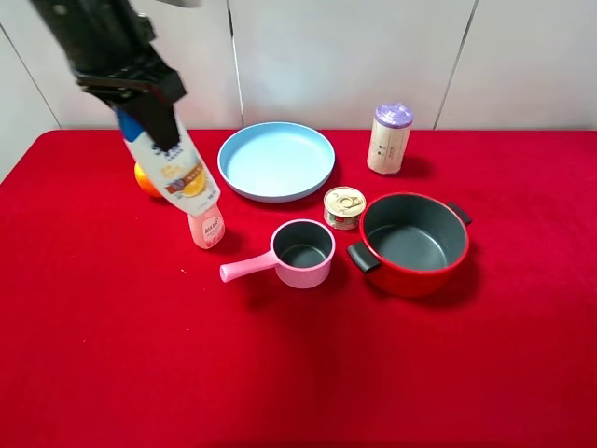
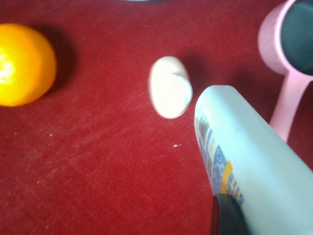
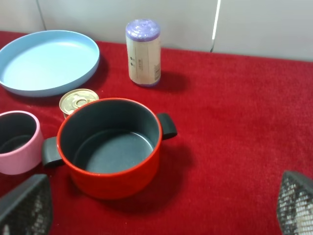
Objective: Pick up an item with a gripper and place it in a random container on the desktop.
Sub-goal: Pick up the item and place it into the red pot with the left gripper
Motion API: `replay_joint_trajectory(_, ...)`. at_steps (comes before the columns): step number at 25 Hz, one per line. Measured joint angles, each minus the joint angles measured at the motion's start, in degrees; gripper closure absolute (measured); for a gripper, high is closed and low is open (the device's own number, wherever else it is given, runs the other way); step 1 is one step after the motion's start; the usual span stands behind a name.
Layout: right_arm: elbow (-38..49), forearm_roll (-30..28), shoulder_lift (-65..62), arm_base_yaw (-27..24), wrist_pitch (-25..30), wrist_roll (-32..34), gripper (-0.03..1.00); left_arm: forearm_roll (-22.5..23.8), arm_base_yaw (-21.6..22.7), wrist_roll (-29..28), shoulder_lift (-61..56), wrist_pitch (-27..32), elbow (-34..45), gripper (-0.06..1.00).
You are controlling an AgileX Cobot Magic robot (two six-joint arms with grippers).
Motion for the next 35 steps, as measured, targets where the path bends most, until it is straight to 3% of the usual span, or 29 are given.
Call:
replay_joint_trajectory(20, 0.0, 0.0, 0.0, 0.0, 0.0, 0.0, 0.27, -3.06, -12.4, 0.07, 22.06, 0.31, -28.85, 0.57)
replay_joint_trajectory(35, 0.0, 0.06, 0.0, 0.0, 0.0, 0.0, 0.27, -4.91, -18.31, 4.23, 29.88, 0.31, -36.89, 0.57)
